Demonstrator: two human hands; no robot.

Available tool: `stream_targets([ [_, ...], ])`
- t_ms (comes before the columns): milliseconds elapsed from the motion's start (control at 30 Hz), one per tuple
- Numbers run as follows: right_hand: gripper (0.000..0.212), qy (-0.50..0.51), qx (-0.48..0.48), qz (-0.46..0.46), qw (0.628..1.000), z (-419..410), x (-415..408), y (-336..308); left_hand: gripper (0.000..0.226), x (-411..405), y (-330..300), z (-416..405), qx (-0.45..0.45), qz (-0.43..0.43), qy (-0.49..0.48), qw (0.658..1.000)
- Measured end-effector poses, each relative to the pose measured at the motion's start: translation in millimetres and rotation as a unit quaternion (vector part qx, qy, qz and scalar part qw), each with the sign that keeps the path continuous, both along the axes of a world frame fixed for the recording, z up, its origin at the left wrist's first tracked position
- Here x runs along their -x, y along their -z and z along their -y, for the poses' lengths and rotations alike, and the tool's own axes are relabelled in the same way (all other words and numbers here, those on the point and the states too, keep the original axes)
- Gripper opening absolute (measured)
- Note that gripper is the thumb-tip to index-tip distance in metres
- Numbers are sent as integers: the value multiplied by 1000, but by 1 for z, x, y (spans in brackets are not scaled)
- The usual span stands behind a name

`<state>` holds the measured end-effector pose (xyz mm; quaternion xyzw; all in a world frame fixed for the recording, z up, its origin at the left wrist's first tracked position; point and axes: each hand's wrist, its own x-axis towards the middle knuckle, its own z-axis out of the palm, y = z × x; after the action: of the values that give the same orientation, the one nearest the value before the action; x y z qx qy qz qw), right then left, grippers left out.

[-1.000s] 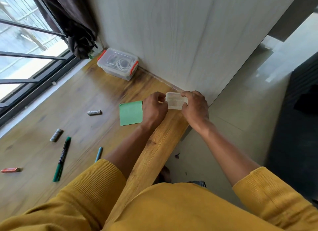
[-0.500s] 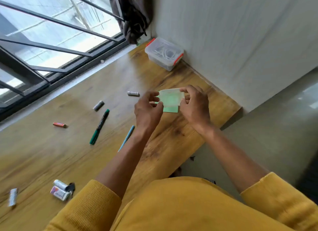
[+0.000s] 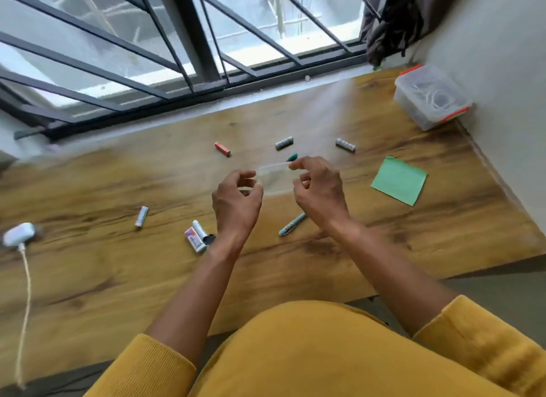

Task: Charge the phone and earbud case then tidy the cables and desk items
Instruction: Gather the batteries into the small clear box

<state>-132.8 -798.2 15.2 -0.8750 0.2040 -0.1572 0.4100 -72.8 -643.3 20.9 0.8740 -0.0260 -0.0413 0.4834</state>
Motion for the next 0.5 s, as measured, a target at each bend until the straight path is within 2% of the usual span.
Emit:
stream_targets([
  [267, 34, -122, -29, -61, 990, -63, -40, 4, 22, -19, 7, -77, -46, -11, -71, 996],
  [500, 38, -134, -33, -102, 985, -89, -66, 9, 19, -35, 8, -100, -92, -31, -59, 994],
])
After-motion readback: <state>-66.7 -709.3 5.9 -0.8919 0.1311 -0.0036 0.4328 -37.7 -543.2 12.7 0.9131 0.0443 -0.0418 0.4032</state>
